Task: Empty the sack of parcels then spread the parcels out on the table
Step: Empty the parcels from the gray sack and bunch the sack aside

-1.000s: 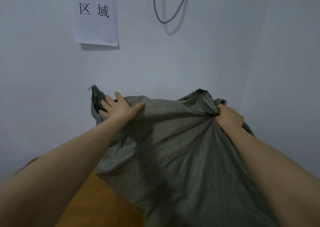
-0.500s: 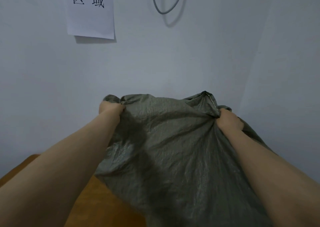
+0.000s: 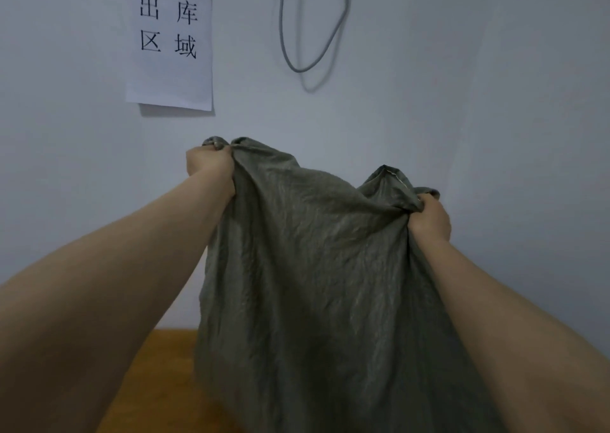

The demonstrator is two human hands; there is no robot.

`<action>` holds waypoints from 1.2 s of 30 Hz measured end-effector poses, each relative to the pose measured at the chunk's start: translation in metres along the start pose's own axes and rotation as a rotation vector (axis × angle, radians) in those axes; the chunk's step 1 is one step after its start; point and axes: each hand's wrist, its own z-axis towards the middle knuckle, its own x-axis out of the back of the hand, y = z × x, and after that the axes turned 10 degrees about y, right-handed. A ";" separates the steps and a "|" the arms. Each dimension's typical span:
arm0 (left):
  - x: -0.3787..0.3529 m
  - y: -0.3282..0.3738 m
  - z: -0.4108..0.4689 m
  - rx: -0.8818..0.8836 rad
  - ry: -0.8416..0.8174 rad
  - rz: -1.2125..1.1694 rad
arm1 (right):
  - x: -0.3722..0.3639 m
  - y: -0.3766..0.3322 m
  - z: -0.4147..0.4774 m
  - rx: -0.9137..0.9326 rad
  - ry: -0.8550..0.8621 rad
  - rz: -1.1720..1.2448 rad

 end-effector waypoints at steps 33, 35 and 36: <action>-0.005 -0.059 -0.025 0.070 -0.292 0.438 | -0.039 0.015 -0.006 -0.095 -0.263 0.133; -0.011 -0.036 -0.015 0.093 -0.226 0.296 | -0.032 0.005 0.011 -0.121 -0.141 0.236; -0.014 -0.025 -0.011 0.092 -0.218 0.250 | -0.028 0.002 0.020 -0.130 -0.095 0.280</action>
